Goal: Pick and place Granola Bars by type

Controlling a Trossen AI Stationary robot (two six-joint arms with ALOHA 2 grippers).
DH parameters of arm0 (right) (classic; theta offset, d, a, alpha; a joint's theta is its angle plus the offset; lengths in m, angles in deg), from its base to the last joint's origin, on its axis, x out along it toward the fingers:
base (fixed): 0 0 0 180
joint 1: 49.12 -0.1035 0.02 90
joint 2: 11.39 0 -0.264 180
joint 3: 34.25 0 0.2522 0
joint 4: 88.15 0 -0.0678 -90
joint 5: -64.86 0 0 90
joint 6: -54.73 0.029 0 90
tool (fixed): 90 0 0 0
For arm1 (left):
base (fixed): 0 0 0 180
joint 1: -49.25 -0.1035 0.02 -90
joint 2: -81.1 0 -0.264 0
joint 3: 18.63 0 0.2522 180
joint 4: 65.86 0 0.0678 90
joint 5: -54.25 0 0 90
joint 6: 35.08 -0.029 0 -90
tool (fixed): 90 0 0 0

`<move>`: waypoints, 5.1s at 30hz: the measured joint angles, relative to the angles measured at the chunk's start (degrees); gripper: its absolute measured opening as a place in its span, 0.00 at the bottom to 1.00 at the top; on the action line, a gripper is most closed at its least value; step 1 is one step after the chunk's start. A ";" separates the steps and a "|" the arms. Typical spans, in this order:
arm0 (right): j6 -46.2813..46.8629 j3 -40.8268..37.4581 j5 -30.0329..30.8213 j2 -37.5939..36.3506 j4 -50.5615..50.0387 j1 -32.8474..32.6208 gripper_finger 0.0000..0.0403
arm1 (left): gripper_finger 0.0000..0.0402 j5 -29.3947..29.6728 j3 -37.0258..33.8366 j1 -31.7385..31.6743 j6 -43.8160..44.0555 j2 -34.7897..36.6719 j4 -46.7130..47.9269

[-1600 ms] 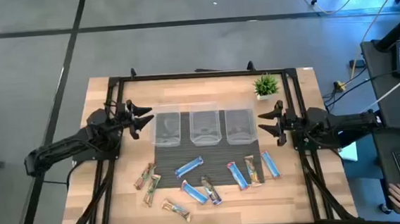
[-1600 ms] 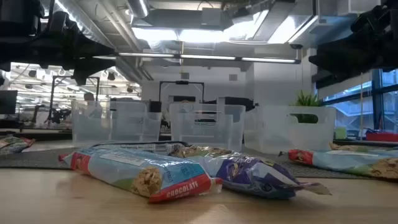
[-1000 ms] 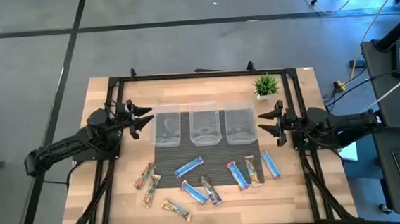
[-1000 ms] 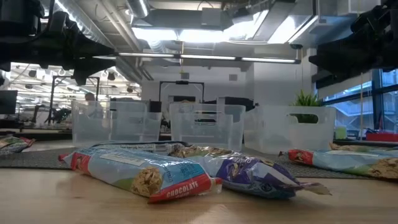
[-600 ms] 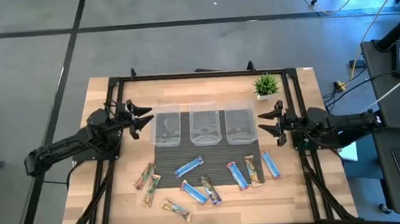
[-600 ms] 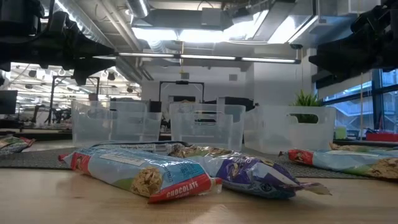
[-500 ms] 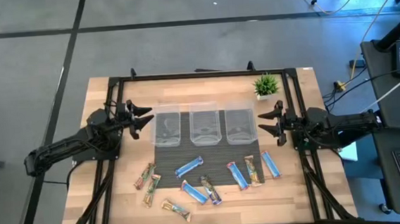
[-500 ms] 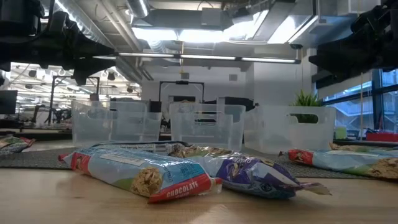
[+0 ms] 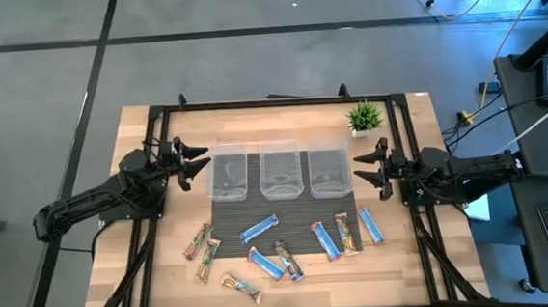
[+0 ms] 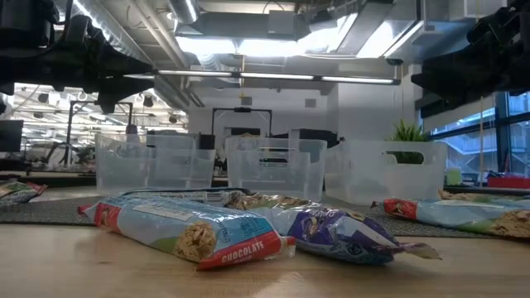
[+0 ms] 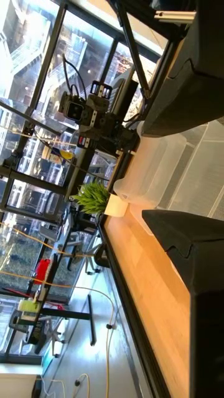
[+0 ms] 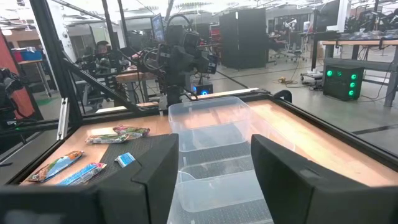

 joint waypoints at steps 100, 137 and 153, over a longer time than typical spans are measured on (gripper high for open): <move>84.54 38.42 -7.54 84.32 -47.89 -32.56 0.44 | 0.49 0.07 0.01 0.00 1.53 -0.05 2.21; 42.88 47.39 17.11 57.94 -13.18 -25.83 0.13 | 0.49 0.45 0.01 0.00 1.53 -0.05 3.37; 20.93 57.27 0.59 69.52 -13.55 -0.84 0.14 | 0.48 0.46 0.00 0.00 1.53 -0.05 3.34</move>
